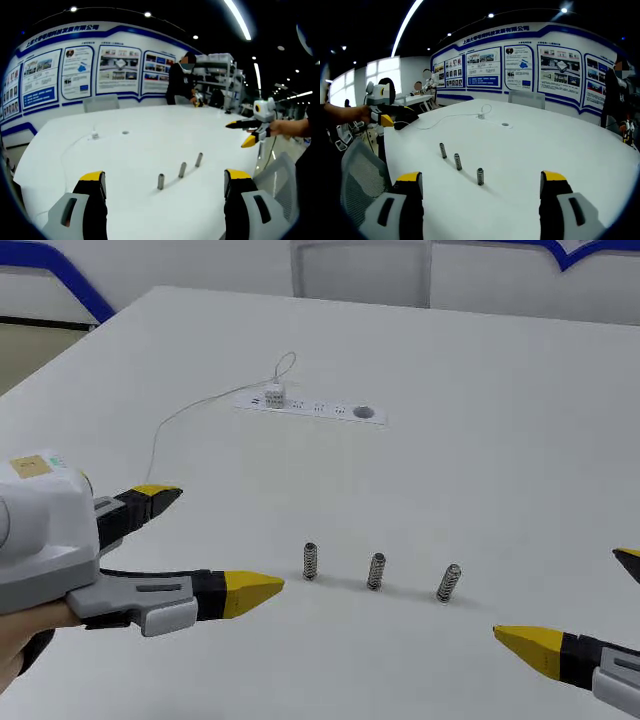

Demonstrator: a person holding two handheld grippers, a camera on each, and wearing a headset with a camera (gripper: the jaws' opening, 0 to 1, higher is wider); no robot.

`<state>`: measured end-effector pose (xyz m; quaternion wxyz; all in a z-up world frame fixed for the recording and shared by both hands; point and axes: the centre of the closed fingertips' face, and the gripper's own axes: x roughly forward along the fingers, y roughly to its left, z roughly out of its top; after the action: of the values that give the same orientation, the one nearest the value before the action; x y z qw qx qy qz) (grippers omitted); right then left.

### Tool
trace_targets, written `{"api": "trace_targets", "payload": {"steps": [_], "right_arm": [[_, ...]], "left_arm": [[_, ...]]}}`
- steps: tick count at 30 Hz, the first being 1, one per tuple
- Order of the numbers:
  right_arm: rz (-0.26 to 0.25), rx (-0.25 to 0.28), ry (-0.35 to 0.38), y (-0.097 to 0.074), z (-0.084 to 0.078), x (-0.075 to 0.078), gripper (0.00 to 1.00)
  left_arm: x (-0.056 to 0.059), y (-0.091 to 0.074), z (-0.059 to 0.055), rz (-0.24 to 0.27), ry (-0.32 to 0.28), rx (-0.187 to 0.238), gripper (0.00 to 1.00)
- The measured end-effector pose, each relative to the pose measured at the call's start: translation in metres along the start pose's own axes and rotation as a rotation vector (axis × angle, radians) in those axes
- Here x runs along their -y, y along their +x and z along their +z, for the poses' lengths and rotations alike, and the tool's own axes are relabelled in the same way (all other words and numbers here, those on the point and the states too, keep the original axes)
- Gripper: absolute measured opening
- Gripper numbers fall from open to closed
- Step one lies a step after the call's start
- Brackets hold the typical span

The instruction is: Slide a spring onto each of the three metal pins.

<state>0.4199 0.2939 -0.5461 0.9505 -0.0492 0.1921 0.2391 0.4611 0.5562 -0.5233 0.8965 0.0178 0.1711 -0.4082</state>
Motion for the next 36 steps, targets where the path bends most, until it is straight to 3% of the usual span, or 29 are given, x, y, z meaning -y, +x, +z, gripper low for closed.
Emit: {"api": "trace_targets", "payload": {"steps": [7,15,24,36], "right_arm": [[0.013,0.003,-0.014,0.007,0.005,-0.003,0.99],[0.036,-0.005,-0.023,0.014,0.009,-0.008,0.98],[0.037,0.001,0.013,0.015,0.009,-0.011,0.96],[0.028,0.003,0.017,0.014,0.009,-0.009,0.96]], "left_arm": [[-0.002,-0.002,-0.002,0.004,0.017,-0.011,1.0],[-0.012,-0.013,-0.014,0.027,0.015,-0.04,1.0],[-0.015,-0.014,0.0,0.045,0.025,0.031,1.0],[-0.013,-0.011,0.0,0.042,0.028,0.031,1.0]]}}
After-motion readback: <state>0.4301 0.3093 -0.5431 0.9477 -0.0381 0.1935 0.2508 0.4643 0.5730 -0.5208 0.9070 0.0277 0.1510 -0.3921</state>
